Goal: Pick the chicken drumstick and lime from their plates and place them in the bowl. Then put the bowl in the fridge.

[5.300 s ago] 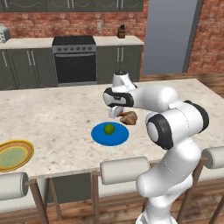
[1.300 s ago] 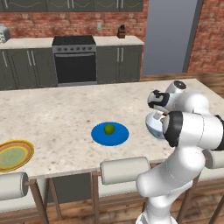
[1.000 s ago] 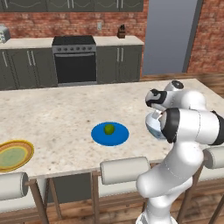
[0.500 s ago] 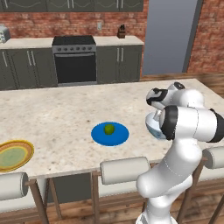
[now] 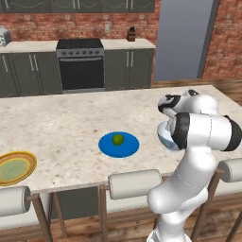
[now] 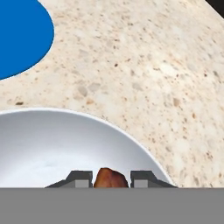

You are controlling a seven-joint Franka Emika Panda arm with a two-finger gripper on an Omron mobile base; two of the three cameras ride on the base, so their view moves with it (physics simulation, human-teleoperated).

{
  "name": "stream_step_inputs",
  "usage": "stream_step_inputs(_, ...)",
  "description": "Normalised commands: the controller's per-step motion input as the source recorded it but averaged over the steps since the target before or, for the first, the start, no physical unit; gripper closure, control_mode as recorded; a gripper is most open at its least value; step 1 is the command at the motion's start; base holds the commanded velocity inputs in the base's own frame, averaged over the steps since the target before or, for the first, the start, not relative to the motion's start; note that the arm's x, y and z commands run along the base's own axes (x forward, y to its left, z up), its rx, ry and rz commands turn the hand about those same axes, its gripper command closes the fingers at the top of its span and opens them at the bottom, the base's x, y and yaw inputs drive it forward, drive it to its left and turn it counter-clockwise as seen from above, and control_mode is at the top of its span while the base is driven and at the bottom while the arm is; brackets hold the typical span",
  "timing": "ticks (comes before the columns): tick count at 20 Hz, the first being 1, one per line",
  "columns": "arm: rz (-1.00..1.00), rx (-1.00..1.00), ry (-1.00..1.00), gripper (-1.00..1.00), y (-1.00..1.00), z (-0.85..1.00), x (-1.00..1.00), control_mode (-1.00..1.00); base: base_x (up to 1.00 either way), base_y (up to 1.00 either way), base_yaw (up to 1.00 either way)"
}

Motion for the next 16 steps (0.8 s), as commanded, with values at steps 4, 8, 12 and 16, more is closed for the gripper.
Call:
stream_step_inputs(4,0.0,0.04,0.0,1.0,0.07,-0.01,0.1,-1.0,0.0,0.0,0.0)
stream_step_inputs(8,0.02,0.07,0.0,1.0,0.03,-0.1,0.0,-1.0,0.0,0.0,0.0)
stream_step_inputs(12,0.02,0.08,0.0,1.0,0.0,-0.14,0.0,-1.0,0.0,0.0,0.0)
stream_step_inputs(16,0.02,0.09,0.0,1.0,0.0,-0.09,0.03,-1.0,0.0,0.0,0.0)
